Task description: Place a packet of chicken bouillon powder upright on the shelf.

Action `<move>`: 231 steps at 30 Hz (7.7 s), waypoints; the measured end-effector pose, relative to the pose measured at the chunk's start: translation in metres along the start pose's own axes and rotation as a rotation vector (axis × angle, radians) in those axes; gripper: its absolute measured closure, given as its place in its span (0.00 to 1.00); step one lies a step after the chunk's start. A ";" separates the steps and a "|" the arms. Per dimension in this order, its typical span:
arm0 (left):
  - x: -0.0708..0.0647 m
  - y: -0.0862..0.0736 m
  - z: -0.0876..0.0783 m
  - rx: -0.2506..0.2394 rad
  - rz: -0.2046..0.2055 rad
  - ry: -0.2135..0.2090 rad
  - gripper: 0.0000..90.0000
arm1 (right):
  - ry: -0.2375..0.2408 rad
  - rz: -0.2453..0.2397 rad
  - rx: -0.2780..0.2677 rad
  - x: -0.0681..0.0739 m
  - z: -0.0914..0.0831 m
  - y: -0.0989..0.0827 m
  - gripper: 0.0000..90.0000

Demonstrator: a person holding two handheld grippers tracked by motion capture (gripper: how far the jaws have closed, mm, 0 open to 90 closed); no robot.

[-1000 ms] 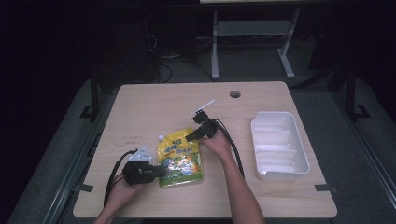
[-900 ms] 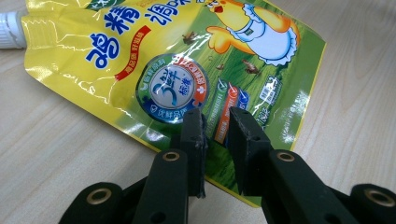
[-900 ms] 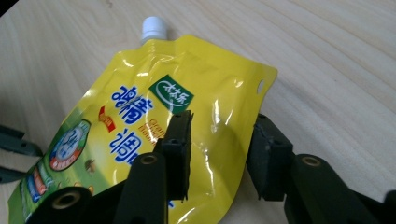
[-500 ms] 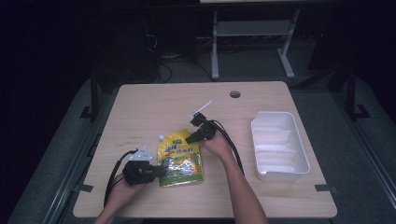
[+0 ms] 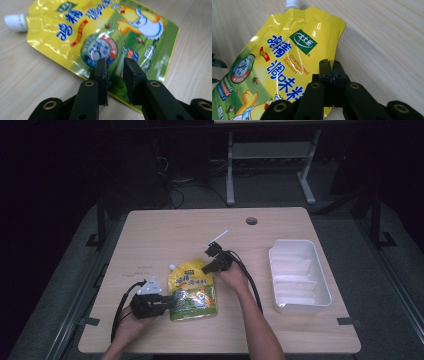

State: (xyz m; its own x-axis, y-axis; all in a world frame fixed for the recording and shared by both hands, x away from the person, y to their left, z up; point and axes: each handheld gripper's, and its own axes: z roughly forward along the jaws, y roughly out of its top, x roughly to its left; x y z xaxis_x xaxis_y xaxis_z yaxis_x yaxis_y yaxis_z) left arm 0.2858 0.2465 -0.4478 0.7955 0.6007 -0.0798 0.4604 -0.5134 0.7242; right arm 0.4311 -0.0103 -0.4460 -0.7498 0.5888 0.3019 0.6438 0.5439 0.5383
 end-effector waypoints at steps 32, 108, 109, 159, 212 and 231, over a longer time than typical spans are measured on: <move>0.015 -0.004 -0.014 -0.211 -0.173 -0.097 0.38 | 0.025 -0.237 -0.256 0.071 -0.095 -0.016 0.99; -0.024 0.011 -0.013 -0.205 0.062 -0.265 0.81 | 0.114 -0.260 -0.362 0.093 -0.099 -0.097 0.81; -0.024 0.011 -0.013 -0.205 0.062 -0.265 0.81 | 0.114 -0.260 -0.362 0.093 -0.099 -0.097 0.81; 0.008 -0.002 -0.023 -0.199 -0.050 -0.150 0.45 | 0.059 -0.273 -0.446 0.080 -0.150 -0.097 0.99; 0.012 -0.004 -0.026 -0.224 -0.075 -0.110 0.33 | -0.048 -0.140 -0.480 -0.032 -0.245 -0.099 0.99; 0.009 -0.005 -0.023 -0.221 -0.081 -0.116 0.32 | -0.093 -0.078 -0.505 -0.066 -0.272 -0.122 0.99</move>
State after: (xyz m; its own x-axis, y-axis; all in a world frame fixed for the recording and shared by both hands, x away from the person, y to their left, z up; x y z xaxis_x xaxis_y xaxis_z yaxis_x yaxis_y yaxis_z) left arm 0.2816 0.2692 -0.4364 0.8053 0.5535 -0.2126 0.4372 -0.3122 0.8435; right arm 0.3604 -0.2782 -0.3181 -0.7610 0.6213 0.1870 0.4156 0.2455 0.8758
